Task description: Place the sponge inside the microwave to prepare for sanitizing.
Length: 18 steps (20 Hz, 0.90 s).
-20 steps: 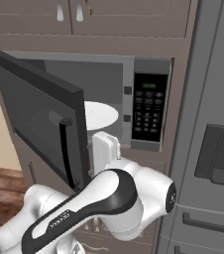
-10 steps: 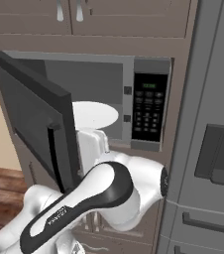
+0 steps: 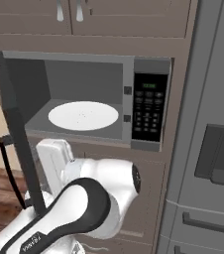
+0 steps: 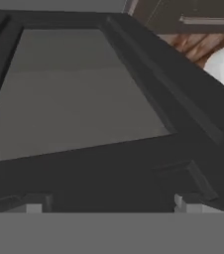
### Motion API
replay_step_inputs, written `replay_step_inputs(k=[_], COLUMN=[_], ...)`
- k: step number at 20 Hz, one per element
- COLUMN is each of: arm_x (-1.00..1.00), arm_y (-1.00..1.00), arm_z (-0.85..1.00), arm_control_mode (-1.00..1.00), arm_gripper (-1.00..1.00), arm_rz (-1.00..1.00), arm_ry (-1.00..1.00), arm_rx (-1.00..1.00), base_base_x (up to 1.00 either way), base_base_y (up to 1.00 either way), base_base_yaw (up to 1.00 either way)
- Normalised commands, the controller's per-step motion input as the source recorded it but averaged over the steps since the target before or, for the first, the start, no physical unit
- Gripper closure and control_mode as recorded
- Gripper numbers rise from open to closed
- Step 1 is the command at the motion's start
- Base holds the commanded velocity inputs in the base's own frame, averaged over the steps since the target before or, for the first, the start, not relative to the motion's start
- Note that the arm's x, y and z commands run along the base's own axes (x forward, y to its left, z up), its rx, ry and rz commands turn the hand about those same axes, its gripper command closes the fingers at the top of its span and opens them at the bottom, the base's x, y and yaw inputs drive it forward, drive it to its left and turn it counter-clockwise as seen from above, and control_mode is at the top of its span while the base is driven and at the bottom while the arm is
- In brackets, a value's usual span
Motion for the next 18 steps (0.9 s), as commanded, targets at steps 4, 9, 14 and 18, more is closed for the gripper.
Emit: replay_step_inputs(k=[4, 9, 14, 18], arm_x=[-0.89, -0.48, -0.48, -0.31], arm_y=[1.00, 1.00, 1.00, 1.00], arm_z=[0.00, -0.07, -0.27, -0.26], arm_control_mode=[-1.00, -1.00, -1.00, -1.00], arm_gripper=[-1.00, -1.00, -1.00, -1.00], arm_rz=[0.25, 0.06, -0.05, -0.20], arm_ry=[-0.06, -0.01, -0.06, -0.12], arm_rx=[0.00, -0.07, -0.10, -0.03], base_base_x=[0.00, 0.00, 0.00, 0.00], base_base_y=[0.00, 0.00, 0.00, 0.00], base_base_yaw=[0.00, 0.00, 0.00, 0.00])
